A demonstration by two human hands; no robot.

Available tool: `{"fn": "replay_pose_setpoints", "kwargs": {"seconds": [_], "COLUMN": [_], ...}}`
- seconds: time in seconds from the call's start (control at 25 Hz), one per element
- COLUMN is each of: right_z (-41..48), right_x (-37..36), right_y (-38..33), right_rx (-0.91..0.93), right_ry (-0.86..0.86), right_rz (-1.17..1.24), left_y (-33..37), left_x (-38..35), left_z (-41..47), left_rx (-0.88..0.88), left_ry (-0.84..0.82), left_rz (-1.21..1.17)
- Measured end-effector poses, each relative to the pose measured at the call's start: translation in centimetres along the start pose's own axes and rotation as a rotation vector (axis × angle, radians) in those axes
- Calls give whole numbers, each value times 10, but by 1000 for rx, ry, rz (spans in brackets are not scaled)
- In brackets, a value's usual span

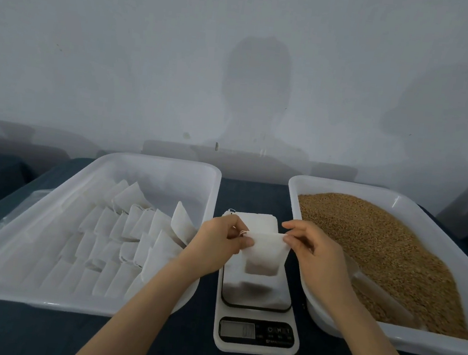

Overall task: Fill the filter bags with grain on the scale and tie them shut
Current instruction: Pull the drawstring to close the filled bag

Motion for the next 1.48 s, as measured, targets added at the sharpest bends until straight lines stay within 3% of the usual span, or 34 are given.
{"fn": "replay_pose_setpoints", "kwargs": {"seconds": [0.44,1.48], "right_z": [-3,-4], "right_x": [-15,-14], "right_y": [16,21], "right_rx": [-91,-115], "right_ry": [-144,-143], "right_rz": [-109,-174], "left_y": [2,8], "left_x": [-7,-9], "left_z": [0,-2], "left_rx": [-40,-53], "left_ry": [-61,-88], "left_rz": [147,113]}}
Point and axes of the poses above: each hand's wrist, its own z-axis towards the middle knuckle, its own x-axis out of the back of the hand, y = z × x, the point moved 9 cm from there along z, towards the middle knuckle, and after that the axes turned 8 degrees about z, right-handed, at the moved point
